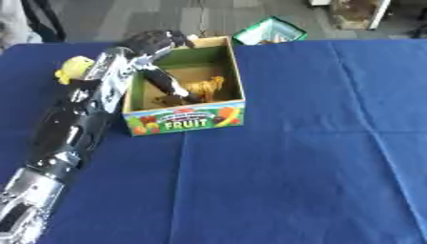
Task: Pick up objects on the table and place them in the box.
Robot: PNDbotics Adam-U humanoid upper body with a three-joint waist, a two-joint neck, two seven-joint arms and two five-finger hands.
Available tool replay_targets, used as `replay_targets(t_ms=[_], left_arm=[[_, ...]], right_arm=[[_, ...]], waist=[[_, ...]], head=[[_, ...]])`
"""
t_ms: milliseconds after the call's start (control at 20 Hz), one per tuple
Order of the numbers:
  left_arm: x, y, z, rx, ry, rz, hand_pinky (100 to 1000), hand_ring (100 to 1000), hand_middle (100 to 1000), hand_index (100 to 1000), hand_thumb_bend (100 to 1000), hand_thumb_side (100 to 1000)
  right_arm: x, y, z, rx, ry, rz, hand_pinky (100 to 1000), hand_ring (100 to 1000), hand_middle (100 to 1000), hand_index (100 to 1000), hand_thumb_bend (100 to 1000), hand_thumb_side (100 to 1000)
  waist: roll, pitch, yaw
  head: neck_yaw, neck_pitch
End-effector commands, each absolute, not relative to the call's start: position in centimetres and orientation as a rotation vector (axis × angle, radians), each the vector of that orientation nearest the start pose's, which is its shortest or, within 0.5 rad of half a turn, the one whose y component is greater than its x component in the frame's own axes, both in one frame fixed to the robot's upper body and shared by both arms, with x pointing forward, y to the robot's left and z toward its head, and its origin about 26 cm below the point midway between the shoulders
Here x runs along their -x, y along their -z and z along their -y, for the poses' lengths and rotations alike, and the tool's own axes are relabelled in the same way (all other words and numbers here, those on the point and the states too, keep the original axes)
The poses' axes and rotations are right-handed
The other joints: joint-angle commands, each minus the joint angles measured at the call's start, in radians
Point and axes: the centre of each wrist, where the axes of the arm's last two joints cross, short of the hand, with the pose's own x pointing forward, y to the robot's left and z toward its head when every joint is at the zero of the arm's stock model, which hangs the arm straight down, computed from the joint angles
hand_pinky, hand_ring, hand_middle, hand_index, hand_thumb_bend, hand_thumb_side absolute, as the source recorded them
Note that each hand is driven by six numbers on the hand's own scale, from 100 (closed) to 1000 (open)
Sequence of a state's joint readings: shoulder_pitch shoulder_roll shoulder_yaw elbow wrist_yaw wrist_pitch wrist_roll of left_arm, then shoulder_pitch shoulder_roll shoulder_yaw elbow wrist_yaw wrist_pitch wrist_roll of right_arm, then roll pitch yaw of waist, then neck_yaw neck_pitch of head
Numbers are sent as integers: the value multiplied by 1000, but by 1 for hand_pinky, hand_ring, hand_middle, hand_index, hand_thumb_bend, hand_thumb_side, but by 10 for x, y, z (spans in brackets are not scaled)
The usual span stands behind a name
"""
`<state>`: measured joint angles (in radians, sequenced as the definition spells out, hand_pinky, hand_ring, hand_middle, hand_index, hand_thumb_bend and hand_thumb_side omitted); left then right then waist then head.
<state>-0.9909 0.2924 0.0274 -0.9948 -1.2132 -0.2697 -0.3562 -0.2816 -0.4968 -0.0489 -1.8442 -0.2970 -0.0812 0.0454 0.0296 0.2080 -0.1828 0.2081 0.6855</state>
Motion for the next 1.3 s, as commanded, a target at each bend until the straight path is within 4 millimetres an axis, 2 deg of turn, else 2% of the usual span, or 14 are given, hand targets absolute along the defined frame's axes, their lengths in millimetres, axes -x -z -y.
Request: replay_targets(t_ms=[50,350,700,1000,1050,1150,1300], left_arm=[[-477,-261,-259,-1113,1484,1549,879,849,861,911,1000,631],[-468,-276,-300,-1247,1315,1539,860,833,846,893,1000,654],[-462,-266,-340,-1379,1142,1449,847,822,837,892,1000,622],[-462,-262,-346,-1395,1128,1433,847,822,837,892,1000,622],[-461,-260,-352,-1396,1121,1409,841,817,833,890,1000,496],[-459,-251,-371,-1407,1094,1328,838,812,828,890,1000,481],[-460,-240,-381,-1403,1080,1269,836,812,825,891,1000,478]], right_arm=[[-316,-195,321,54,-353,2198,621,584,607,820,100,319],[-315,-194,324,67,-351,2196,621,584,607,820,100,319],[-314,-193,326,77,-347,2191,621,584,607,820,100,320],[-315,-193,326,78,-348,2190,621,584,607,820,100,320],[-314,-193,327,82,-346,2189,621,584,607,821,100,320],[-314,-192,327,82,-347,2189,621,584,607,821,100,320],[-314,-192,326,80,-346,2188,621,584,607,821,100,320]], waist=[[-2,-22,4],[2,-23,12],[5,-24,20],[6,-24,21],[6,-22,25],[7,-21,23],[7,-21,22]], head=[[-11,3],[-27,2],[-40,2],[-41,2],[-49,1],[-52,1],[-53,1]])
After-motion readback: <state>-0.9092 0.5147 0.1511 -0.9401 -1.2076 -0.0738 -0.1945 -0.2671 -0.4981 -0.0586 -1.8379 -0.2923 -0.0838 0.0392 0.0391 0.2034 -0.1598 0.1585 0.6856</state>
